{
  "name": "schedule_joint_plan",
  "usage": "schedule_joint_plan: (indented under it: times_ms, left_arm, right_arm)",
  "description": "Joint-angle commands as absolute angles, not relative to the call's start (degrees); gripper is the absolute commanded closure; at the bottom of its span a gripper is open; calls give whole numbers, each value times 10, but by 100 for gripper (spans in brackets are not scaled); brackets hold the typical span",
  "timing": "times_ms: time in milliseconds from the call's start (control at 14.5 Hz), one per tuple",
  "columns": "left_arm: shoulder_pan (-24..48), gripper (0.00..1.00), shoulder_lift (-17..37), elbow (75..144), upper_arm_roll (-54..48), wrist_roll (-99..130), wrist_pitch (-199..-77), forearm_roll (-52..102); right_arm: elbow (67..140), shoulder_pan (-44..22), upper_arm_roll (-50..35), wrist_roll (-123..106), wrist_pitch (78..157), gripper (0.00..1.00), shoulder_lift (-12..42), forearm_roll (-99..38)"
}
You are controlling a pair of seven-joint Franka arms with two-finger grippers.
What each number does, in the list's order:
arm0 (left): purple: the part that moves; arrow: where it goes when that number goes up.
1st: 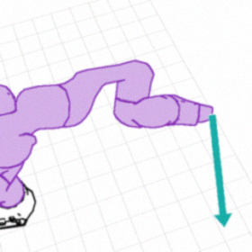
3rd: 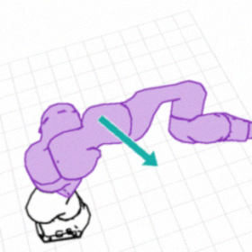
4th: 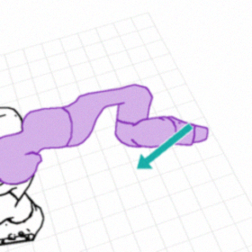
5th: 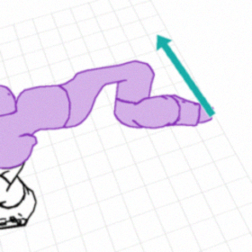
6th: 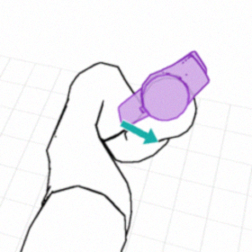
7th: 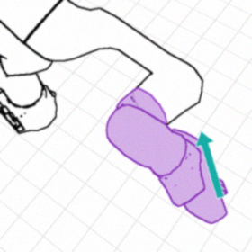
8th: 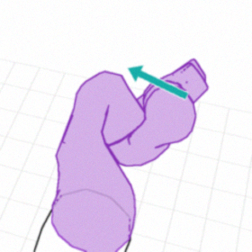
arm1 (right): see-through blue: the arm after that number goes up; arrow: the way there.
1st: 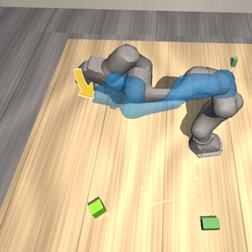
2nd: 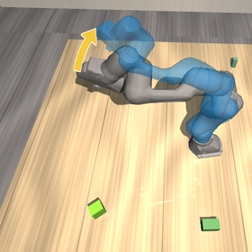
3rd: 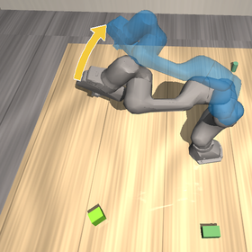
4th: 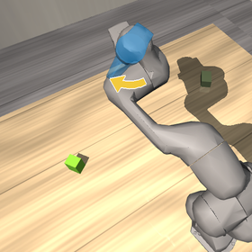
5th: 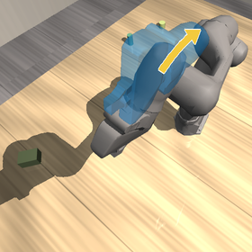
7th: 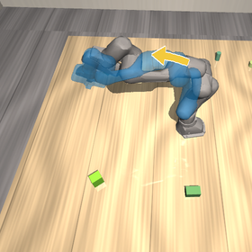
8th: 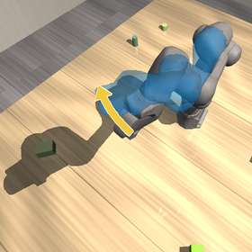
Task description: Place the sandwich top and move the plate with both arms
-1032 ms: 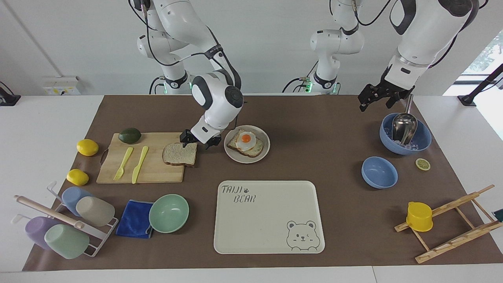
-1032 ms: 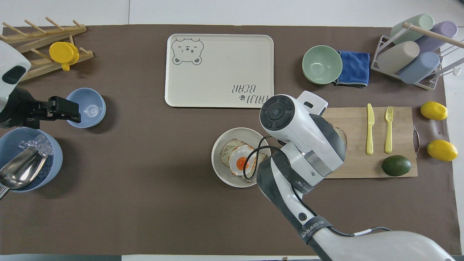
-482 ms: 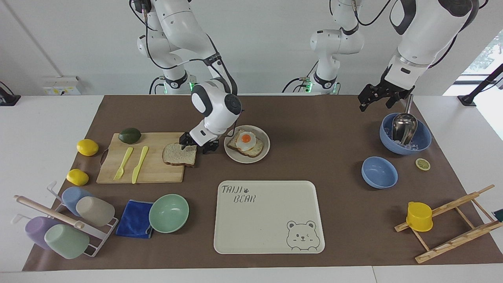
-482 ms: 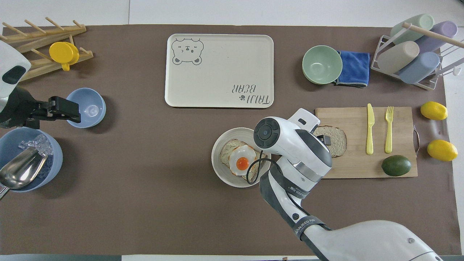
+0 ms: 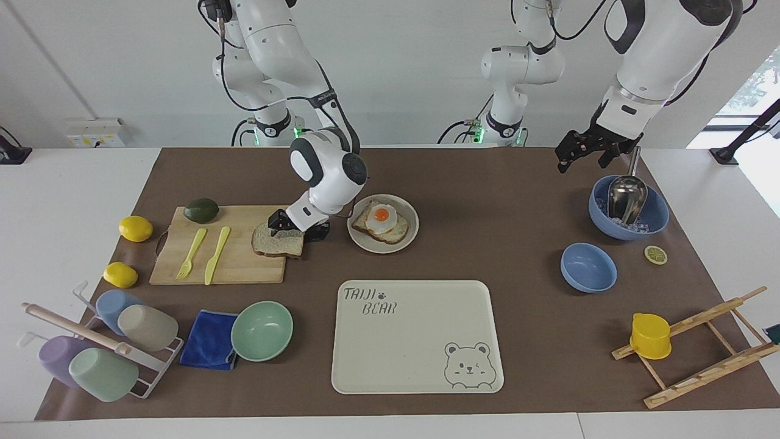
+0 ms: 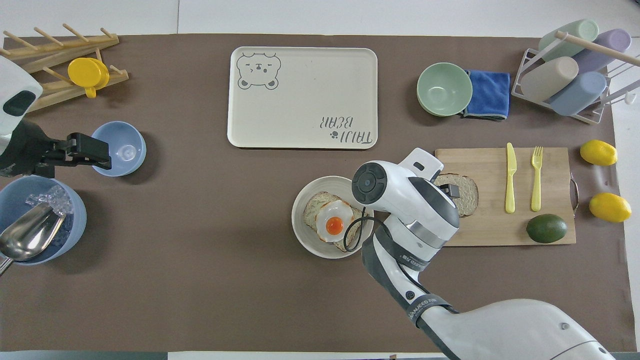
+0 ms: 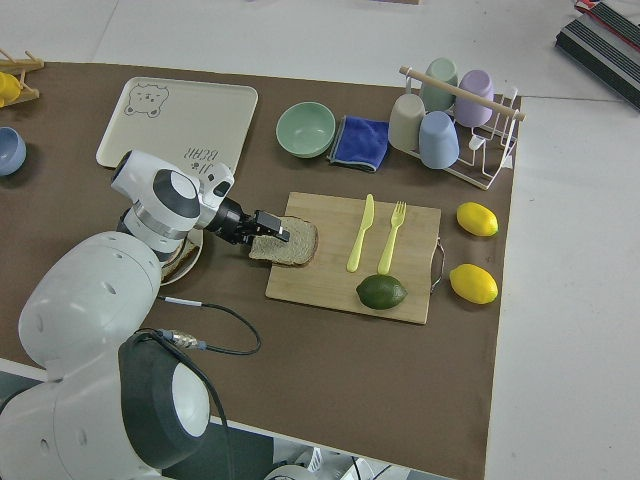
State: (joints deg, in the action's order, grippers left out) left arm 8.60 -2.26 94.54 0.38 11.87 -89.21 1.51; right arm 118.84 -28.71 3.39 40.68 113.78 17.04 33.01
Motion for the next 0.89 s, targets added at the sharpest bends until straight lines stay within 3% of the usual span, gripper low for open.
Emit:
schedule_joint_plan:
  times_ms: [0, 138, 413, 826]
  left_arm:
    - [83, 0, -33, 954, 4, 117, -888, 21]
    - [83, 0, -33, 954, 4, 117, -888, 21]
    - [83, 0, -33, 954, 4, 117, -887, 21]
    - [83, 0, -33, 954, 4, 117, -884, 21]
  right_arm:
    - [1205, -278, 29, 417, 1146, 30, 163, 347]
    - [1199, -279, 29, 415, 1143, 58, 163, 347]
    - [1157, -277, 26, 410, 1100, 100, 168, 345]
    - [1047, -329, 20, 380, 898, 100, 164, 349]
